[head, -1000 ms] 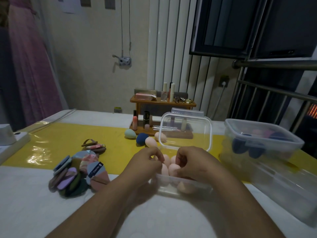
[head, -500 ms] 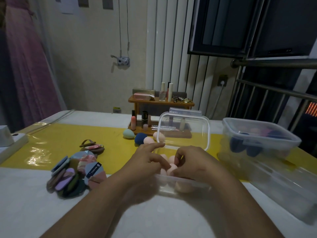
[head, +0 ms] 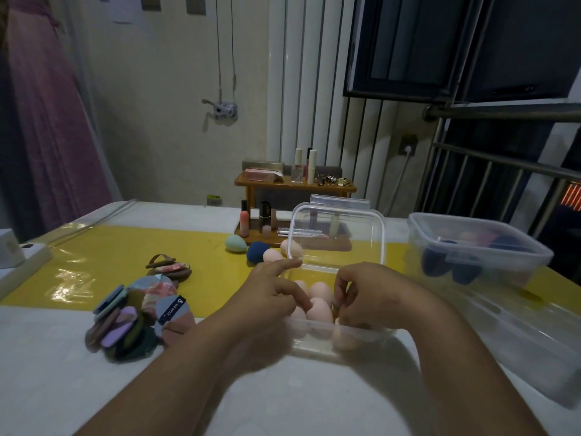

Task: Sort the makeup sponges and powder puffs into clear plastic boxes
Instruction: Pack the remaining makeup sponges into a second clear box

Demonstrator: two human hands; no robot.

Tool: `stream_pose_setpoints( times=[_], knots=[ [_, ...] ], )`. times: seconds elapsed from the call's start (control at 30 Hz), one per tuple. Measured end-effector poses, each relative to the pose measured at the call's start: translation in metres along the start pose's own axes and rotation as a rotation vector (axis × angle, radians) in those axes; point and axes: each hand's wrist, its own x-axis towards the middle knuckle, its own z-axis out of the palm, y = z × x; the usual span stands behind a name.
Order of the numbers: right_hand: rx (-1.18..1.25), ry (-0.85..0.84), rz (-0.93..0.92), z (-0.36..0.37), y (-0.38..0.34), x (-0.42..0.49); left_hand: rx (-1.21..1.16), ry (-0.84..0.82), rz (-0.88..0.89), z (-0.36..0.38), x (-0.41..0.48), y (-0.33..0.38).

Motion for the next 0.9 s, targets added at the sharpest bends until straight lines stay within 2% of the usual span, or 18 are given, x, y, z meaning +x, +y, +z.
stream_pose_setpoints(
  times=[0.07, 0.23, 0.37, 0.5, 0.67, 0.9],
  knots=[
    [0.012, 0.032, 0.000, -0.0025, 0.0007, -0.0015, -0.004, -0.007, -0.001, -0.0001, -0.0006, 0.0007],
    [-0.066, -0.081, 0.022, -0.0052, -0.0005, -0.0045, -0.003, -0.018, -0.009, -0.0004, -0.0014, 0.0018],
    [-0.178, -0.121, 0.026, -0.0026, -0.0003, 0.0003, -0.006, -0.014, -0.009, 0.0001, -0.0018, 0.0017],
    [-0.182, -0.138, 0.024, -0.0012, -0.0050, 0.0010, -0.028, -0.010, -0.005, 0.0005, -0.0003, 0.0008],
    [-0.072, -0.069, -0.017, -0.0046, -0.0031, -0.0069, -0.054, -0.011, -0.010, -0.0003, -0.0021, 0.0030],
    [-0.121, 0.000, 0.037, -0.0030, -0.0053, -0.0069, -0.042, -0.001, -0.012, -0.0003, -0.0036, 0.0048]
  ],
)
